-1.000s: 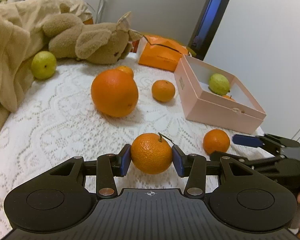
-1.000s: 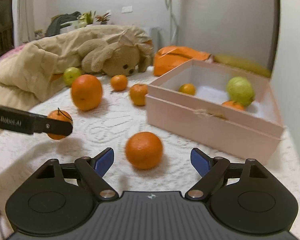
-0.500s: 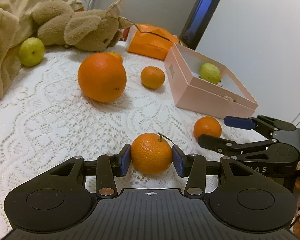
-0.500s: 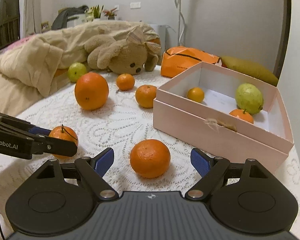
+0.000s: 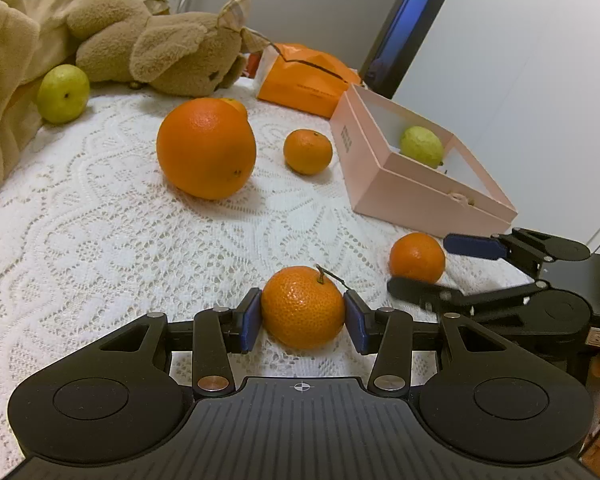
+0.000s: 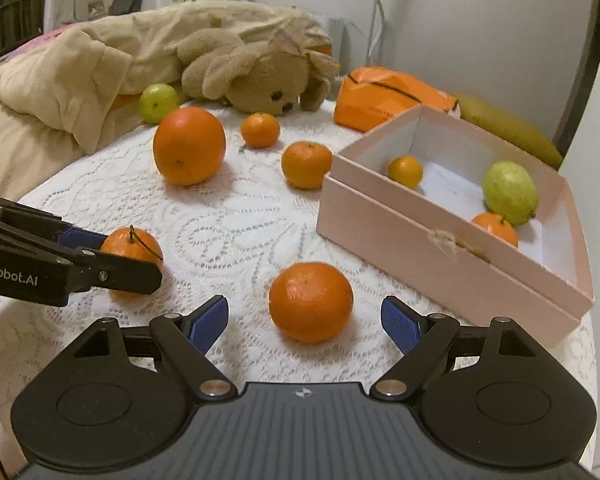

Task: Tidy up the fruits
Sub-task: 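Move the right tool to a mandarin and close on it while the left tool holds its mandarin, then lift both held mandarins and carry them over the pink box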

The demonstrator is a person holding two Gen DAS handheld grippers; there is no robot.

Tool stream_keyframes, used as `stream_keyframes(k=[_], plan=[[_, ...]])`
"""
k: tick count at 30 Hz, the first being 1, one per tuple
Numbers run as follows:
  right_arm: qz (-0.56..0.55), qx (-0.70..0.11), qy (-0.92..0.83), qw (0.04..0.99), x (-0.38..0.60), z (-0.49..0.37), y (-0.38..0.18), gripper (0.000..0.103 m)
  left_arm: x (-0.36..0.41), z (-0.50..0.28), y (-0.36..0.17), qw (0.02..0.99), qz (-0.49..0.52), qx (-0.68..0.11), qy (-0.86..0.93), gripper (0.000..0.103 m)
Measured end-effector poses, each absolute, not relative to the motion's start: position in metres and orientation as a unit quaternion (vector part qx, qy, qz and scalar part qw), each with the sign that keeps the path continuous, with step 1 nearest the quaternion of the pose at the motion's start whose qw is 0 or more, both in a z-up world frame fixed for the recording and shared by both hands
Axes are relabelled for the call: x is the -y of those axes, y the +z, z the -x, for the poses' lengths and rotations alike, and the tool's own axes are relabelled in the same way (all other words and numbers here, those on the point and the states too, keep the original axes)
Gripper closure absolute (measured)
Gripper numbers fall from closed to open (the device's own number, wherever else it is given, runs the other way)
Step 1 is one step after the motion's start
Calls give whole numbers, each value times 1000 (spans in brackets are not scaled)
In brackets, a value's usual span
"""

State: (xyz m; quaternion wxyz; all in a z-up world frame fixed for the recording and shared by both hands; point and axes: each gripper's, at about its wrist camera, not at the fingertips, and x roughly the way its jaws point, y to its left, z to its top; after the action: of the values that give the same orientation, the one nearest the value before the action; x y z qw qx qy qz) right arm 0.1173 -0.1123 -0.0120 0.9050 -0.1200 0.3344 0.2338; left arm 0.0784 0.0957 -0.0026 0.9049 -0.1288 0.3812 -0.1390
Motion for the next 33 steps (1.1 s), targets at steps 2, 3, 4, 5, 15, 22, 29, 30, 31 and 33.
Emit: stream_keyframes(k=[2,3,4,5,15,22,29,30,31,33], plan=[[124,-321,218,913,112,-116,-13,28,-96,-79,-2,905,129,-381,-139,54],[122,-318,215,915,113,-117,-12,35,-96,-79,-2,905,130,-382,-139,54],[115,-319,213,916,114,-119,-12,42,-96,-79,-2,905,130,-382,-138,54],[107,-322,213,916,116,-120,-12,45,-96,-79,-2,905,129,-382,-139,54],[95,-328,231,911,115,-125,-16,58,-90,-80,0,900,135,-394,-126,54],[94,-311,219,920,122,-113,-6,60,-82,-83,28,908,137,-366,-150,54],[21,-102,132,986,163,-92,91,60,-53,-91,146,975,79,-129,-165,54],[16,-74,109,991,168,-91,104,60,-48,-100,157,973,81,-119,-180,54],[13,-55,86,995,173,-92,114,60,-44,-107,164,970,87,-115,-196,54],[6,-49,56,997,182,-99,124,60,-33,-126,169,959,101,-118,-238,54]])
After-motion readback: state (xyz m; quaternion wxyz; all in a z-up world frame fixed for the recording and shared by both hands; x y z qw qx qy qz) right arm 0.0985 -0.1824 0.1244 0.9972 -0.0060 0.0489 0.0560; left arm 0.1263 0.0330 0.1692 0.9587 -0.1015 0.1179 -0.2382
